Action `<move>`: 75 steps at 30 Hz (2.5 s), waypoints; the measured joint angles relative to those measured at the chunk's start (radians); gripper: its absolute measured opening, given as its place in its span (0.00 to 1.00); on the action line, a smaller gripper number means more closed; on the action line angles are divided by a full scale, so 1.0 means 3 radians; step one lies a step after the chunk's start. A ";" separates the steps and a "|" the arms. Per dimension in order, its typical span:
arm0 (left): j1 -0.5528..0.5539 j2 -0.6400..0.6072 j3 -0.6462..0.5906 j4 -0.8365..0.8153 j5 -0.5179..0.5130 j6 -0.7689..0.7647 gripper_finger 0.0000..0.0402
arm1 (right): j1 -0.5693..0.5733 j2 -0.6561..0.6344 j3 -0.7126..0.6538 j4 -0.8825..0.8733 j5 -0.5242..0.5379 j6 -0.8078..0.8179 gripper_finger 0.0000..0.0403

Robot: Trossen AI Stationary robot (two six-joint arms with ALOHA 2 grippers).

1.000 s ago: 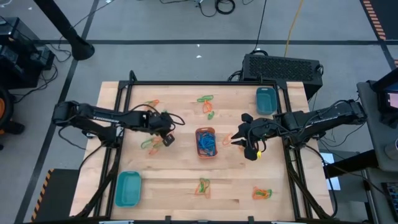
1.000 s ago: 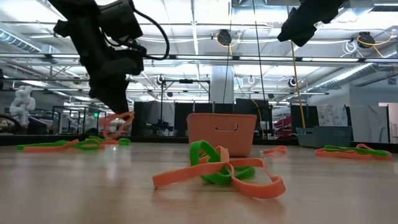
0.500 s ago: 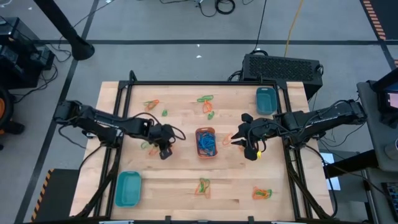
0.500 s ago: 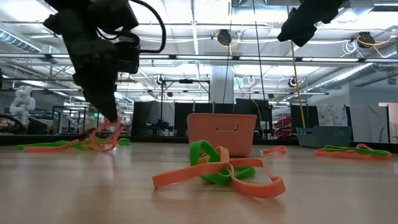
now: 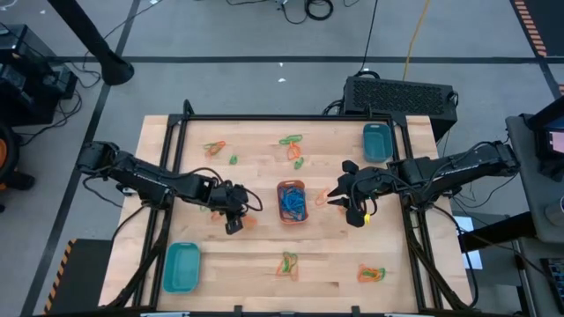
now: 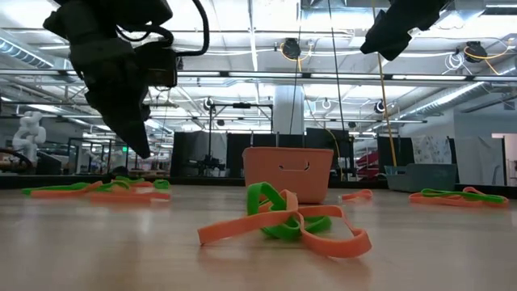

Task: Sort rubber bands into baskets
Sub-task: Put the orange rubber band into the green bin

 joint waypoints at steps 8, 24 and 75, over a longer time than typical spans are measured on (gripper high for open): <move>-0.0015 0.0280 0.0000 0.0035 -0.0038 0.0091 0.28 | -0.0001 0.0000 0.0000 0.0001 0.0000 0.0000 0.22; -0.0013 0.0659 0.0001 0.0230 0.0049 0.0351 0.28 | -0.0001 0.0000 0.0000 0.0000 0.0000 0.0000 0.22; -0.1738 -0.0139 0.0710 -0.1959 0.1447 -0.2844 0.00 | 0.0000 0.0224 0.0000 0.0123 -0.0001 0.0089 0.22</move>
